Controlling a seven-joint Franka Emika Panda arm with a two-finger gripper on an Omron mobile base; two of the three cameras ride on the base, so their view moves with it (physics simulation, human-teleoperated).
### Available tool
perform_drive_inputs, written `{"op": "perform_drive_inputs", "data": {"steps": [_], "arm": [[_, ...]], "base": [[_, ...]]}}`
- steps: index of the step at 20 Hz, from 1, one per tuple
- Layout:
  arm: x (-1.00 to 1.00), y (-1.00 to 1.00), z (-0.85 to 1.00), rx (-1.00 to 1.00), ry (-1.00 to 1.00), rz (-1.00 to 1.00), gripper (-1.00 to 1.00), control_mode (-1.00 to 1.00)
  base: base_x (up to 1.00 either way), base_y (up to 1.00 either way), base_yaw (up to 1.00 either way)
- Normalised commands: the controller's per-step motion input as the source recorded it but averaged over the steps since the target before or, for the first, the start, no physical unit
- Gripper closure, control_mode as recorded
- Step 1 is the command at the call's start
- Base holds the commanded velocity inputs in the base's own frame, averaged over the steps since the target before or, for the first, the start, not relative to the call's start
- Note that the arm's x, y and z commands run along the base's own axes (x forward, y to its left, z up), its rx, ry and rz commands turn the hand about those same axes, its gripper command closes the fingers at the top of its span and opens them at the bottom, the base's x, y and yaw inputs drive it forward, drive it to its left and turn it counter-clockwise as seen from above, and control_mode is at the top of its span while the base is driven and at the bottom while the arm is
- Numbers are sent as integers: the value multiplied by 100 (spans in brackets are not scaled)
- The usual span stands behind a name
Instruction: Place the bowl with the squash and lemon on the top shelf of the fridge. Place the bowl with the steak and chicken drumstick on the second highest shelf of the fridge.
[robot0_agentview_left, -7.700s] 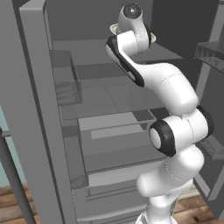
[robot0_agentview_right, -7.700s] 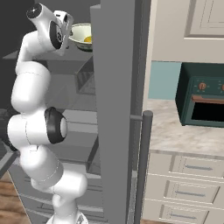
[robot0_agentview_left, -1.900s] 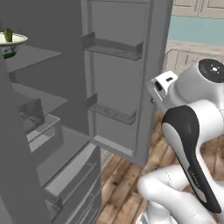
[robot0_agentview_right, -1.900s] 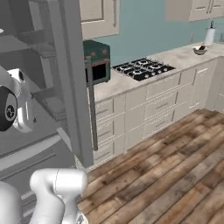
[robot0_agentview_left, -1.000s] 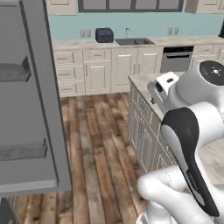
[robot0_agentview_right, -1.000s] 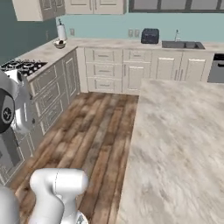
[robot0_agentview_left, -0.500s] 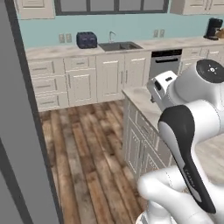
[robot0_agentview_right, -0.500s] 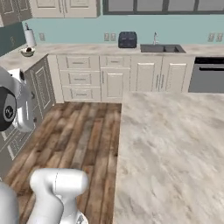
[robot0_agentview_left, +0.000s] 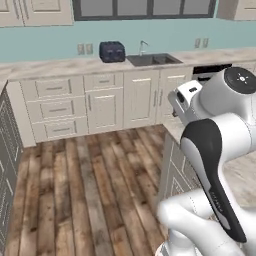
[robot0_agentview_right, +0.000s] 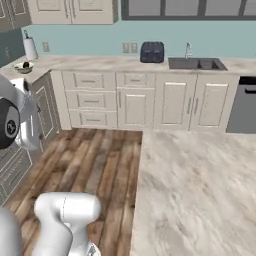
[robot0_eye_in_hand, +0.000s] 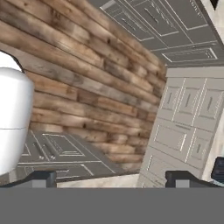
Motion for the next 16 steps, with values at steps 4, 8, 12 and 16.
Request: {"op": "perform_drive_inputs", "data": {"steps": [4,8,12,16], "arm": [[0,0,0,0,0,0,-100,100],[0,0,0,0,0,0,-100,100],[0,0,0,0,0,0,-100,100],[0,0,0,0,0,0,-100,100]], "base": [[100,4,48],[100,0,48],[100,0,44],[100,0,47]]}}
